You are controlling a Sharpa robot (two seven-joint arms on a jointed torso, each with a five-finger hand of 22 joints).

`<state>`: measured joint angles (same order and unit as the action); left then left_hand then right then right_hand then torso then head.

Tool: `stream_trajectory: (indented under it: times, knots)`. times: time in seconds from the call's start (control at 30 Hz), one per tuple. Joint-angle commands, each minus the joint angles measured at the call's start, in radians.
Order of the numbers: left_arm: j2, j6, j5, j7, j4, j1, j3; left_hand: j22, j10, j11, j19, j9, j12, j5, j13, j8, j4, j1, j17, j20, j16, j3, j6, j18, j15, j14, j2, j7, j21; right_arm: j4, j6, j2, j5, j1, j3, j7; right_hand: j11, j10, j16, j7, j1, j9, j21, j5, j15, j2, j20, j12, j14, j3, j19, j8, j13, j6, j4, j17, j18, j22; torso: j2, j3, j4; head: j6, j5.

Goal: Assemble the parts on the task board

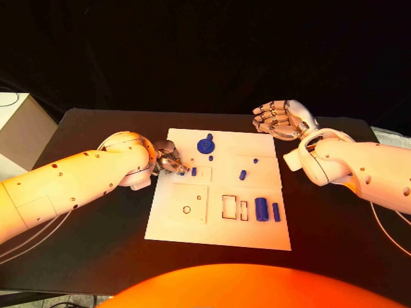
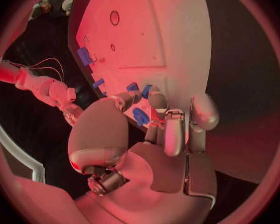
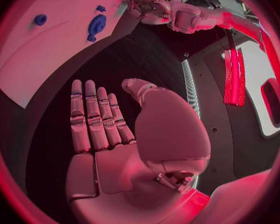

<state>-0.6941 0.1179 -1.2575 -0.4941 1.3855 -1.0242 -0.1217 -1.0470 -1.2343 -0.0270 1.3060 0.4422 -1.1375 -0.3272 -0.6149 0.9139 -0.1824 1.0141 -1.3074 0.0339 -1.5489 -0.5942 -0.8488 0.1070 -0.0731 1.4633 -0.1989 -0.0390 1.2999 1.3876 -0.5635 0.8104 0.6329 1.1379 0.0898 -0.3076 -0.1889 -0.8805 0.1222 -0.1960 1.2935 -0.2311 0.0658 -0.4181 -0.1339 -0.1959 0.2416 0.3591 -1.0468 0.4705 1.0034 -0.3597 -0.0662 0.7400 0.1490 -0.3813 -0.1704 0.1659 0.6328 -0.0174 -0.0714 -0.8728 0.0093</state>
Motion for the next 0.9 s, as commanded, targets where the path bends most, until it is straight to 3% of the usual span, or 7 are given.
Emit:
stream_trajectory:
  times: [0.03, 0.37, 0.6, 0.73, 0.77, 0.8, 0.9]
  knots:
    - [-0.003, 0.006, 0.006, -0.009, 0.006, 0.002, 0.001, 0.002, 0.007, 0.002, -0.005, 0.0, 0.005, 0.003, -0.001, -0.003, -0.011, -0.001, -0.209, 0.001, 0.005, 0.024, -0.002, 0.0, -0.004, 0.091, -0.016, -0.005, -0.005, 0.002, 0.011, 0.001, 0.002, 0.0, 0.0, -0.014, 0.0, -0.009, -0.005, -0.057, -0.008, 0.001, 0.002, -0.005, -0.002, -0.002, 0.001, 0.001, -0.008, 0.0, 0.008, 0.007, 0.001, 0.007, -0.006, 0.001, -0.013, -0.001, 0.0, -0.0004, 0.0001, 0.0, 0.0]
    - [-0.021, 0.001, 0.006, -0.011, 0.023, 0.002, 0.0, 0.012, 0.013, 0.005, -0.009, -0.002, 0.009, 0.003, 0.001, -0.008, -0.074, 0.007, -0.208, 0.003, 0.006, 0.102, -0.004, 0.001, -0.002, 0.091, -0.034, -0.008, -0.013, 0.002, 0.015, 0.002, -0.003, -0.001, 0.0, -0.017, -0.001, -0.008, -0.006, -0.058, -0.014, 0.002, 0.002, -0.005, -0.003, -0.003, 0.001, 0.001, -0.008, -0.002, 0.009, 0.007, 0.001, 0.007, -0.004, 0.002, -0.013, -0.004, 0.0, -0.0017, 0.0, 0.0, -0.003]
    - [-0.032, -0.01, 0.005, -0.011, 0.028, 0.003, -0.007, 0.016, 0.016, 0.006, -0.01, -0.003, 0.011, 0.015, 0.003, -0.01, -0.109, 0.004, -0.207, 0.004, 0.007, 0.149, -0.005, 0.002, -0.001, 0.091, -0.033, -0.009, -0.017, 0.002, 0.015, 0.004, -0.003, -0.001, 0.0, -0.018, -0.001, -0.008, -0.007, -0.058, -0.016, 0.002, 0.002, -0.007, -0.003, -0.002, 0.001, 0.001, -0.008, -0.003, 0.009, 0.007, 0.001, 0.007, -0.003, 0.003, -0.013, -0.005, 0.0, -0.0013, -0.0006, 0.0, -0.004]
    - [-0.037, -0.019, 0.023, 0.0, 0.036, 0.004, -0.023, 0.02, 0.018, 0.007, -0.011, -0.005, 0.013, 0.041, 0.006, -0.013, -0.111, -0.012, -0.205, 0.005, 0.008, 0.18, -0.005, 0.003, 0.0, 0.09, -0.024, -0.01, -0.019, 0.003, 0.015, 0.005, -0.004, -0.003, 0.0, -0.019, -0.001, -0.008, -0.007, -0.058, -0.016, 0.002, 0.002, -0.009, -0.003, -0.002, 0.001, 0.001, -0.008, -0.003, 0.009, 0.007, 0.001, 0.007, -0.002, 0.003, -0.013, -0.005, 0.0, -0.0015, -0.0002, 0.0, -0.001]
    - [-0.039, -0.021, 0.033, 0.003, 0.04, 0.007, -0.032, 0.024, 0.019, 0.007, -0.013, -0.005, 0.014, 0.048, 0.007, -0.014, -0.111, -0.015, -0.204, 0.005, 0.009, 0.186, -0.005, 0.004, 0.0, 0.09, -0.023, -0.01, -0.022, 0.004, 0.015, 0.005, -0.004, -0.004, 0.0, -0.019, -0.001, -0.008, -0.007, -0.058, -0.017, 0.002, 0.002, -0.01, -0.003, -0.002, 0.001, 0.001, -0.008, -0.003, 0.009, 0.007, 0.001, 0.007, -0.002, 0.004, -0.013, -0.006, 0.0, -0.0015, -0.0003, 0.0, 0.0]
    - [-0.041, -0.023, 0.044, 0.006, 0.044, 0.013, -0.045, 0.033, 0.025, 0.008, -0.019, -0.006, 0.02, 0.084, 0.016, -0.015, -0.111, -0.023, -0.198, 0.005, 0.012, 0.204, -0.002, 0.005, 0.0, 0.088, -0.014, -0.01, -0.028, 0.004, 0.015, 0.006, -0.005, -0.005, 0.0, -0.019, -0.001, -0.008, -0.007, -0.058, -0.017, 0.002, 0.002, -0.01, -0.003, -0.002, 0.001, 0.001, -0.008, -0.003, 0.009, 0.007, 0.001, 0.007, -0.002, 0.004, -0.013, -0.006, 0.001, -0.0016, -0.0001, 0.0, 0.001]
    - [-0.047, -0.029, 0.074, 0.017, 0.053, 0.027, -0.075, 0.041, 0.032, 0.008, -0.023, -0.006, 0.025, 0.103, 0.025, -0.016, -0.111, -0.027, -0.19, 0.006, 0.017, 0.216, 0.002, 0.007, 0.001, 0.085, -0.008, -0.011, -0.033, 0.005, 0.015, 0.008, -0.006, -0.007, 0.0, -0.019, -0.001, -0.008, -0.007, -0.058, -0.017, 0.002, 0.002, -0.01, -0.003, -0.002, 0.001, 0.001, -0.008, -0.003, 0.009, 0.007, 0.001, 0.007, -0.002, 0.004, -0.013, -0.006, 0.0, -0.0014, 0.0009, 0.0, -0.001]
